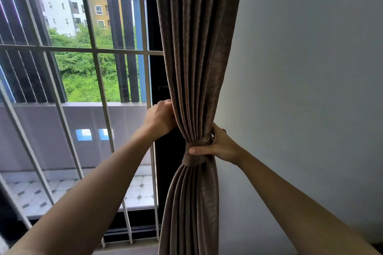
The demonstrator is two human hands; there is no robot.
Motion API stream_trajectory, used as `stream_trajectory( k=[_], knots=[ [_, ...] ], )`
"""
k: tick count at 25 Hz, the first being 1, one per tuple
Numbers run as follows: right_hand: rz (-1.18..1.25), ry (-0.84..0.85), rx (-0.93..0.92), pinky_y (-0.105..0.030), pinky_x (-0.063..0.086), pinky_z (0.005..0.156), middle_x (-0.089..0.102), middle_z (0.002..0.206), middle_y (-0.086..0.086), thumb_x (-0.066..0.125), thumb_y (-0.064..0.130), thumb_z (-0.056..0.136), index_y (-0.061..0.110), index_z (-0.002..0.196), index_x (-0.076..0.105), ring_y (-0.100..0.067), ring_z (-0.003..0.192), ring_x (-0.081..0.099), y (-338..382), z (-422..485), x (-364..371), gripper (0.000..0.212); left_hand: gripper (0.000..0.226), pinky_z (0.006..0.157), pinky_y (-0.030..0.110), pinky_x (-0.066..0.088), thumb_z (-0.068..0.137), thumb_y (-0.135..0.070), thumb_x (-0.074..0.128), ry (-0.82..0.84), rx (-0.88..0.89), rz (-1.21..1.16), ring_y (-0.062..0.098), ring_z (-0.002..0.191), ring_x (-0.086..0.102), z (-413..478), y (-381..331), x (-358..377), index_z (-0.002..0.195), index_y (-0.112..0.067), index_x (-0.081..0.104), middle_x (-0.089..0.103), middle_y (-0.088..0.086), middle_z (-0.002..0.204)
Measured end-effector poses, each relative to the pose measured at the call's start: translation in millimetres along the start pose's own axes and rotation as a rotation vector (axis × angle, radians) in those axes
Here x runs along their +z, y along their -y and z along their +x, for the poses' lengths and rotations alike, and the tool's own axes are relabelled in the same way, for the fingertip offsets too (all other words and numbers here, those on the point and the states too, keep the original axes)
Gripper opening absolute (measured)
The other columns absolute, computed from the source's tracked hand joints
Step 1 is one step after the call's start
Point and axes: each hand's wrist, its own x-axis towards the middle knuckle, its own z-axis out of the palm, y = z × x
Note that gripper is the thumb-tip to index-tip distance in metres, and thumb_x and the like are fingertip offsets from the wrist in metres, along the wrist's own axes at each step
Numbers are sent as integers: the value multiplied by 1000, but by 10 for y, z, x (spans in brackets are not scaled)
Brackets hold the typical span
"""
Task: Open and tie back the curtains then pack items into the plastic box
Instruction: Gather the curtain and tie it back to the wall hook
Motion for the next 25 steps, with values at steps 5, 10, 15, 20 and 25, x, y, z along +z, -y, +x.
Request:
stream_trajectory(
  k=[5,10,15,20,25],
  knots=[
    [51,-15,12,-5,48,72,54,110,17,78,13,73,30,121,40,4,96,56,-62,-26,13,63,4,71,27,49,82,-12,65,308,-84,-483,18,80,63,1,178,96,86,-13,67,64,-4,77],
    [29,-10,-9,-3,46,73,48,112,24,77,14,74,34,125,34,5,99,52,-84,13,8,70,17,68,17,53,85,-3,62,433,-123,-721,6,72,66,-11,205,26,80,-18,68,71,-8,72],
    [37,-46,-16,-9,49,78,53,118,16,82,18,69,24,130,38,0,104,54,-119,48,32,75,16,78,37,49,82,-5,66,260,-129,-416,18,83,55,6,199,280,98,2,66,67,16,96],
    [13,-73,30,-23,52,88,59,119,8,81,32,69,23,130,44,-9,107,60,-232,-15,58,73,12,67,22,39,78,-13,72,213,-102,-285,11,72,56,-246,238,479,88,-7,74,72,9,88],
    [10,-121,5,-14,49,86,60,119,11,77,30,75,25,131,44,0,104,58,-152,-25,88,65,27,76,27,48,70,-30,79,285,-121,-329,14,78,62,-121,372,186,94,-19,76,73,1,85]
  ],
)
